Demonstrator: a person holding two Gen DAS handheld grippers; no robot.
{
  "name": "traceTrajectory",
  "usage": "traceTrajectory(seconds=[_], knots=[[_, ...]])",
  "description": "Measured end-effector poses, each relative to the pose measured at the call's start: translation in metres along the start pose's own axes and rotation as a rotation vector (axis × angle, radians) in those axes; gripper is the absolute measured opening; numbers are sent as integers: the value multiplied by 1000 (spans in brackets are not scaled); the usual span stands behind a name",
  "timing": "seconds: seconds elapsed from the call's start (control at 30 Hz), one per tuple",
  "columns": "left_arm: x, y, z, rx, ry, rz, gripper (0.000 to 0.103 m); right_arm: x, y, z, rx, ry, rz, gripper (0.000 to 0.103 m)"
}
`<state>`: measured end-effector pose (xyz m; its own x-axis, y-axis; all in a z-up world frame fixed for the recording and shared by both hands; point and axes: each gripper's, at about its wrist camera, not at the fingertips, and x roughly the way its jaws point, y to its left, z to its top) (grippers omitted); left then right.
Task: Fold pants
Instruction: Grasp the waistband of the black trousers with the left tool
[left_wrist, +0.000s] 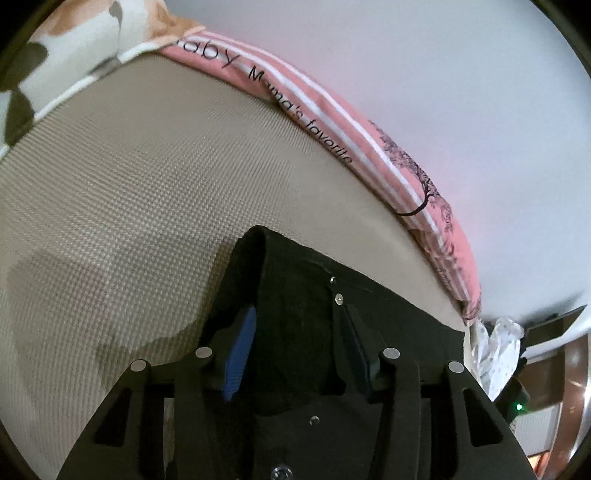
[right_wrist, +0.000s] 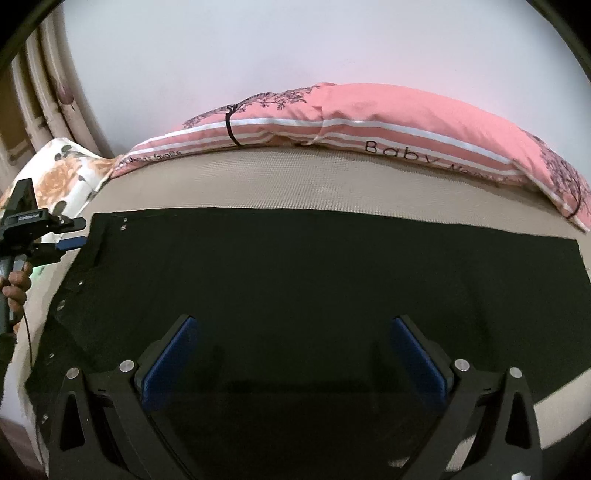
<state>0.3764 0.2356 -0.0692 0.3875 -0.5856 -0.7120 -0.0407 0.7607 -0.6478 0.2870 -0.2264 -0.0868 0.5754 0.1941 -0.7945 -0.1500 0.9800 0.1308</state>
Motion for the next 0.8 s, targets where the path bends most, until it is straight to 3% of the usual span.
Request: traceTrajectory(seconds=[0.23,0.43,0.6,0.67,0.8], knots=[[14,5,12,15,26,-52,46,18,0,6,3,19,-4,103],[19,-1,19,89,71,-165,43,29,0,8,-1,29,-4,103],[32,-13,25,171,126,-157,43,34,3,8,-22,30,-12,103],[45,-21,30,203,149,-100,43,38,4,8,-27,37,-13,103],[59,-31,36,215,165,-72,43,44,4,5,-16,53,-4,103]])
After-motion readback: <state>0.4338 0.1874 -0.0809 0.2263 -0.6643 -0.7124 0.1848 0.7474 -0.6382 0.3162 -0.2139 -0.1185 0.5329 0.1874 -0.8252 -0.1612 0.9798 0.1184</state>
